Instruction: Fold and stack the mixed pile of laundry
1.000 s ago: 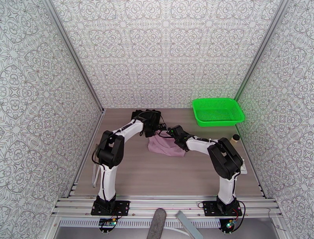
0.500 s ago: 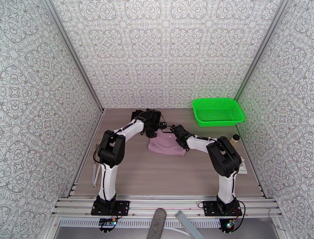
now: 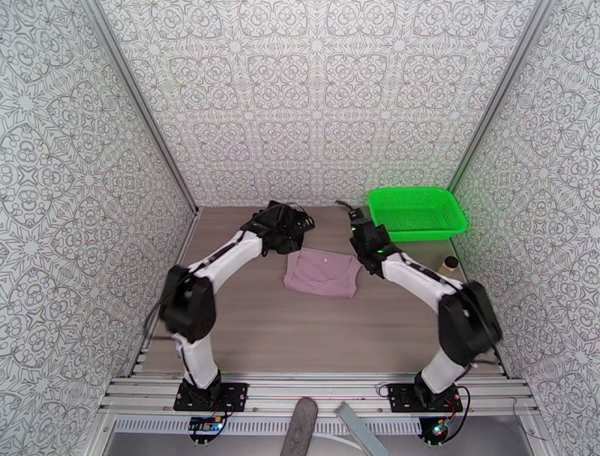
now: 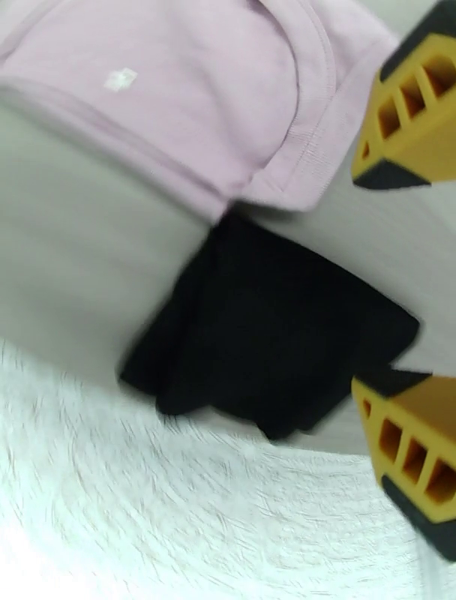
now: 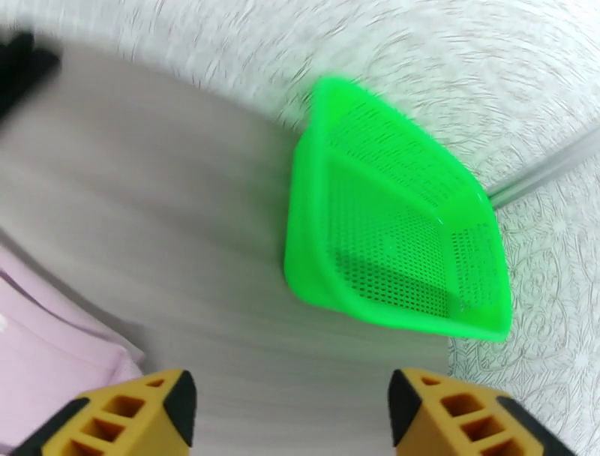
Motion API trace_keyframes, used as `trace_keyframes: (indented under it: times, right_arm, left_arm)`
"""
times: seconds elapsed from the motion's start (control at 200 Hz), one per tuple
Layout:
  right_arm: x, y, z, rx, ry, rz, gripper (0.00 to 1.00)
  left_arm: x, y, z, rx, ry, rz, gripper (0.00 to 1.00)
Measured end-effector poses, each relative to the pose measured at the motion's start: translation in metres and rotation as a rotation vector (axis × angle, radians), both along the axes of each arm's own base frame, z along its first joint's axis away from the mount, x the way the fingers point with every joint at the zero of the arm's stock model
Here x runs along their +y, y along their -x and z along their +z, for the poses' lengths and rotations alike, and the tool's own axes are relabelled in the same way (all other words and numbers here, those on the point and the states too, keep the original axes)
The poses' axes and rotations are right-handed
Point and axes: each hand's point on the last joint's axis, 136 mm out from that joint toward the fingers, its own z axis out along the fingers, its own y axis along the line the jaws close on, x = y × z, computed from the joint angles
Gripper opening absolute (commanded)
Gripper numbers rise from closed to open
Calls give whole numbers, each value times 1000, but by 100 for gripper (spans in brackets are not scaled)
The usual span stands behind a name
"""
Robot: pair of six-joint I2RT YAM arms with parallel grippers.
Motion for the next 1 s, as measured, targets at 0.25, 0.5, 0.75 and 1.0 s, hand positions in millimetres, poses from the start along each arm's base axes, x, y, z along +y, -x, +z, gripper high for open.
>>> trace_keyframes:
  times: [0.25,0.5,0.75,1.0]
  right_arm:
    - [46,40,-25,254,-389,141,63]
    - [59,109,-103,548,-601,122,64]
    - [61,125,-107,573,-675,116,67]
    - [60,127,-110,578,-682,96,69]
  left_arm:
    - [12,7,7,238,400,360,74]
    - [-6,45,-109,705,519,493,79]
    - [-8,42,-129,807,574,514,81]
    - [-6,28,-168,872,562,543,80]
